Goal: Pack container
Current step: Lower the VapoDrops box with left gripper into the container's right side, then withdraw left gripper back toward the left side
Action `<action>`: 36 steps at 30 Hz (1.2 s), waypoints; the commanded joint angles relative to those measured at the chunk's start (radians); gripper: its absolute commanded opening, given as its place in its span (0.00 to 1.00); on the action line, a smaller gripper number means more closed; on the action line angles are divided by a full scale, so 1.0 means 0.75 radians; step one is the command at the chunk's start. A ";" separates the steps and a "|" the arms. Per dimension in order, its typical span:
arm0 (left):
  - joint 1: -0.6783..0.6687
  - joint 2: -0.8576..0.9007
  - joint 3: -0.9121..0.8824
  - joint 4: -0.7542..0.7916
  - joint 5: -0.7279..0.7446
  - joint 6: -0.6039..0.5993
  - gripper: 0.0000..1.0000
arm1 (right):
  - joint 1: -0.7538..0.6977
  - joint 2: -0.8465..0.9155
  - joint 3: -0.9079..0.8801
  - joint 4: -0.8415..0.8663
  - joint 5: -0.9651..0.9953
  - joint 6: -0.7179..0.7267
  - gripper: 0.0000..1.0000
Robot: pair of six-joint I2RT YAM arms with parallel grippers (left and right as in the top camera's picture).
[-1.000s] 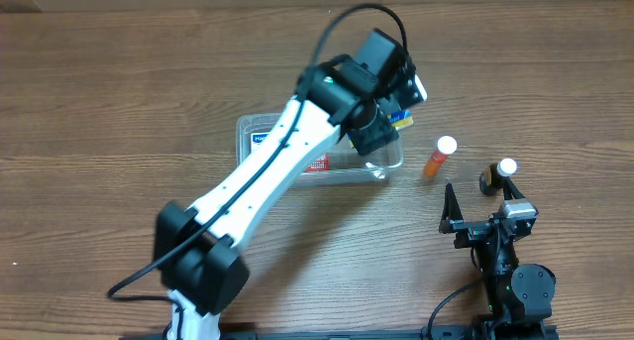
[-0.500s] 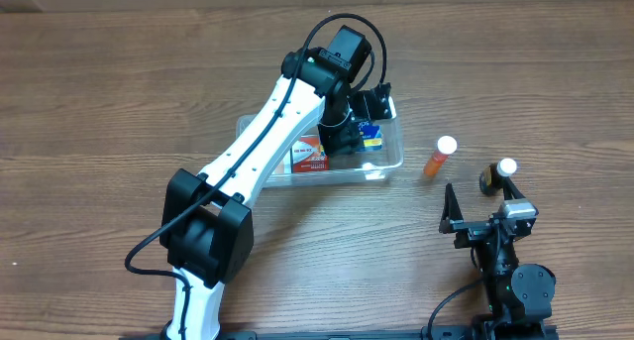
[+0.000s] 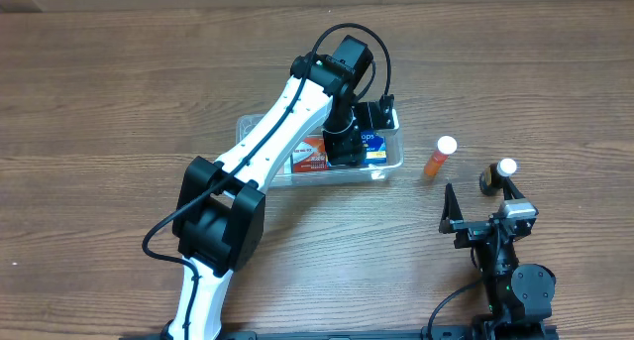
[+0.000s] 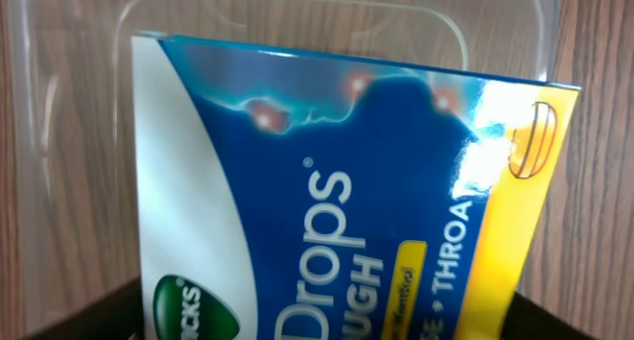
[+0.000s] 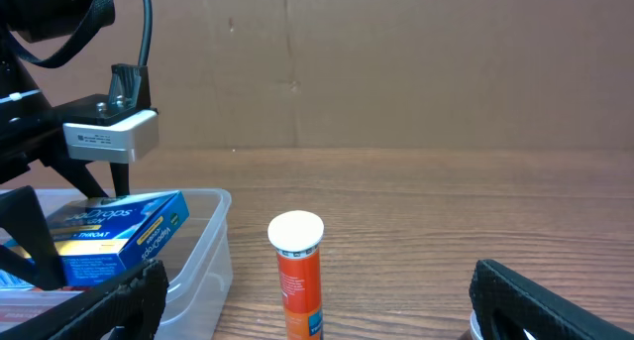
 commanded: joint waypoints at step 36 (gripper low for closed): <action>0.199 -0.741 0.535 -0.657 -0.460 -0.961 0.04 | -0.002 -0.011 -0.013 0.009 -0.002 -0.005 1.00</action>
